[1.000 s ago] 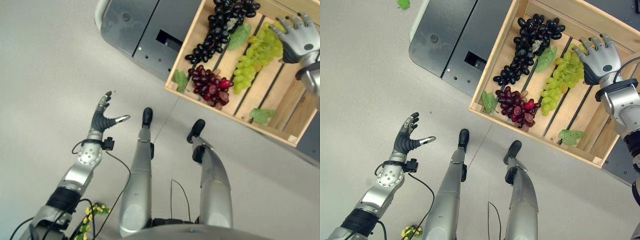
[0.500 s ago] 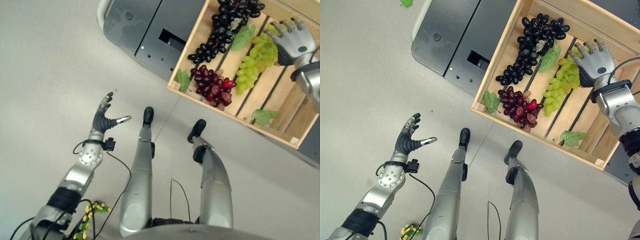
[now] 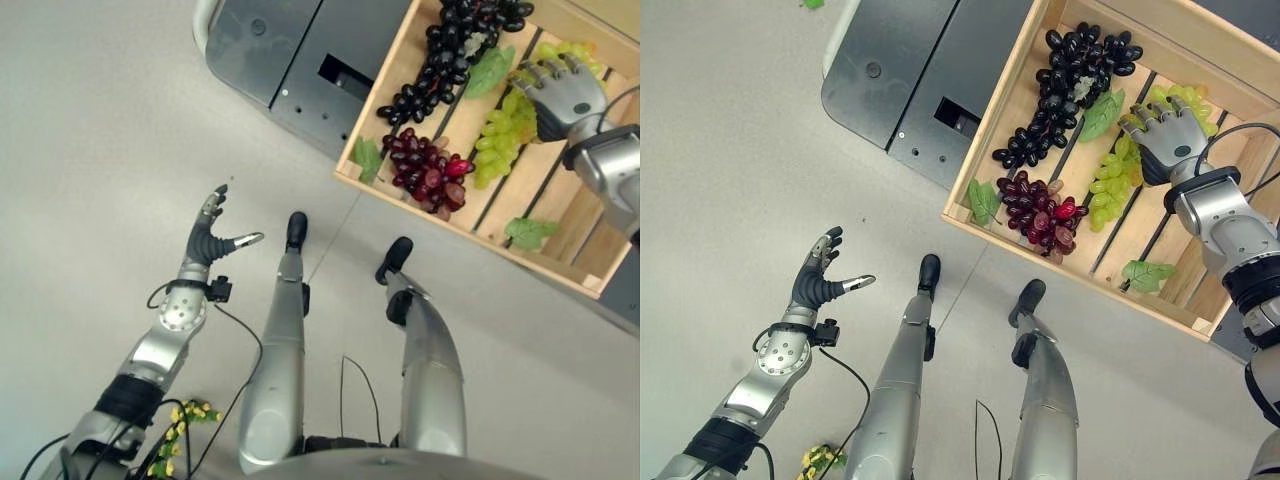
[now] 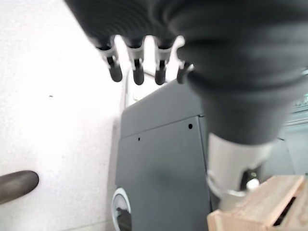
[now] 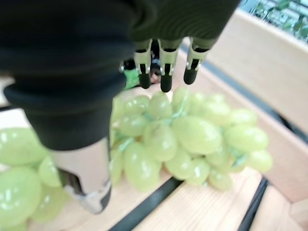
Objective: Pick up the fruits from the basket on one side to the basket on the other side
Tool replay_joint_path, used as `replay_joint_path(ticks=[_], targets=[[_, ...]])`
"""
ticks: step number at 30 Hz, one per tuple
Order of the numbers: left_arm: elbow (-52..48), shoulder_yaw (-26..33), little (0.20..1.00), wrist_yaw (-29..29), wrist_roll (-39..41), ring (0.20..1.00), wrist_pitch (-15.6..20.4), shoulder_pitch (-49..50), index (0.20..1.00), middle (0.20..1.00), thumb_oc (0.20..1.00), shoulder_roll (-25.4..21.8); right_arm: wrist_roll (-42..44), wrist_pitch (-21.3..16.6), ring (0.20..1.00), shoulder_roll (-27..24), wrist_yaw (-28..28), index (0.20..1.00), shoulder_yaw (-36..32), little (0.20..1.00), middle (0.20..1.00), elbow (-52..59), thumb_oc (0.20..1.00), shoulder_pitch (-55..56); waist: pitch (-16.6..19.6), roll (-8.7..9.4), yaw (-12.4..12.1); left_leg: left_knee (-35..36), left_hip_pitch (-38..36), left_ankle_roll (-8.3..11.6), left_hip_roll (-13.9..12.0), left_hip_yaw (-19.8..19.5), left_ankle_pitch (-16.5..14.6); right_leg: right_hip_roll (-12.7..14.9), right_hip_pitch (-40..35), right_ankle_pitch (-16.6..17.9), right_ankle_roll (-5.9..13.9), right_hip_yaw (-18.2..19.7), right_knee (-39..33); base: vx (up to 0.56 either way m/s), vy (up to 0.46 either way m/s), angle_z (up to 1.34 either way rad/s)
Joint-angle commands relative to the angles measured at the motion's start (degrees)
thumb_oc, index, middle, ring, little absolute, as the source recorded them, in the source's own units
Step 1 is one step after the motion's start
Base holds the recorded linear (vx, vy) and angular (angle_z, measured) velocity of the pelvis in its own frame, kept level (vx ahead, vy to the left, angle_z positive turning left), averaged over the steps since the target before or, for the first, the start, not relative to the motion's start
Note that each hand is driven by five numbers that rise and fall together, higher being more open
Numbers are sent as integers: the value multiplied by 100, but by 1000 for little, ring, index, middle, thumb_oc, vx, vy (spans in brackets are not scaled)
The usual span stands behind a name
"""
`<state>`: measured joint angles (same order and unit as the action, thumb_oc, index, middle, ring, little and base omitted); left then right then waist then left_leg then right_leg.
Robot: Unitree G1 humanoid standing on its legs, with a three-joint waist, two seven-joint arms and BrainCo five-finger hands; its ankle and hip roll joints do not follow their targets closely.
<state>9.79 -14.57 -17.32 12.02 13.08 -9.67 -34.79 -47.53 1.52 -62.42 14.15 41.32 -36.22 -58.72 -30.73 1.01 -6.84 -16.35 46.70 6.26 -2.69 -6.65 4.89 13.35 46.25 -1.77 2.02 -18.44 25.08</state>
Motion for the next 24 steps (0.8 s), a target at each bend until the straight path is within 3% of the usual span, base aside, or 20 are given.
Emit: replay_joint_path(ticks=[1, 6, 7, 8, 9, 24], targets=[[-482, 174, 1000, -34, -12, 1000, 158, 318, 1000, 1000, 1000, 43, 252, 49, 1000, -117, -170, 1000, 401, 1000, 1000, 63, 1000, -322, 93, -158, 66, -133, 73, -236, 178, 79, -85, -107, -125, -509, 467, 84, 374, 0, 0, 0], [-520, 226, 1000, 11, 20, 1000, 129, 350, 1000, 1000, 1000, 56, 339, 54, 1000, -33, -385, 1000, 516, 1000, 1000, -11, 1000, -485, 93, -151, 66, -150, 110, -244, 179, 88, -95, -105, -84, -504, 468, 96, 378, 0, 0, 0], [-513, 236, 1000, 21, 23, 1000, 120, 351, 1000, 1000, 1000, 61, 348, 49, 796, -38, -424, 796, 536, 796, 796, 1, 796, -507, 93, -146, 65, -160, 120, -244, 178, 93, -94, -101, -84, -504, 465, 98, 378, 0, 0, 0], [-513, 239, 1000, 21, 23, 1000, 120, 351, 1000, 1000, 1000, 63, 349, 50, 796, -38, -425, 796, 541, 796, 796, 1, 796, -513, 93, -147, 68, -161, 122, -244, 178, 93, -95, -101, -83, -505, 465, 98, 379, 0, 0, 0], [-532, 250, 1000, 41, 28, 1000, 110, 363, 1000, 1000, 1000, 84, 352, 38, 200, -34, -513, 200, 556, 200, 200, 37, 200, -521, 93, -143, 70, -160, 126, -247, 179, 92, -96, -102, -71, -511, 464, 94, 394, 0, 0, 0], [-527, 296, 1000, 120, 30, 1000, 72, 378, 1000, 1000, 1000, 143, 323, 11, 200, -81, -601, 200, 421, 200, 200, 157, 200, -409, 93, -138, 81, -193, 99, -268, 215, 96, -130, -70, -81, -544, 460, 121, 470, 0, 0, 0]])
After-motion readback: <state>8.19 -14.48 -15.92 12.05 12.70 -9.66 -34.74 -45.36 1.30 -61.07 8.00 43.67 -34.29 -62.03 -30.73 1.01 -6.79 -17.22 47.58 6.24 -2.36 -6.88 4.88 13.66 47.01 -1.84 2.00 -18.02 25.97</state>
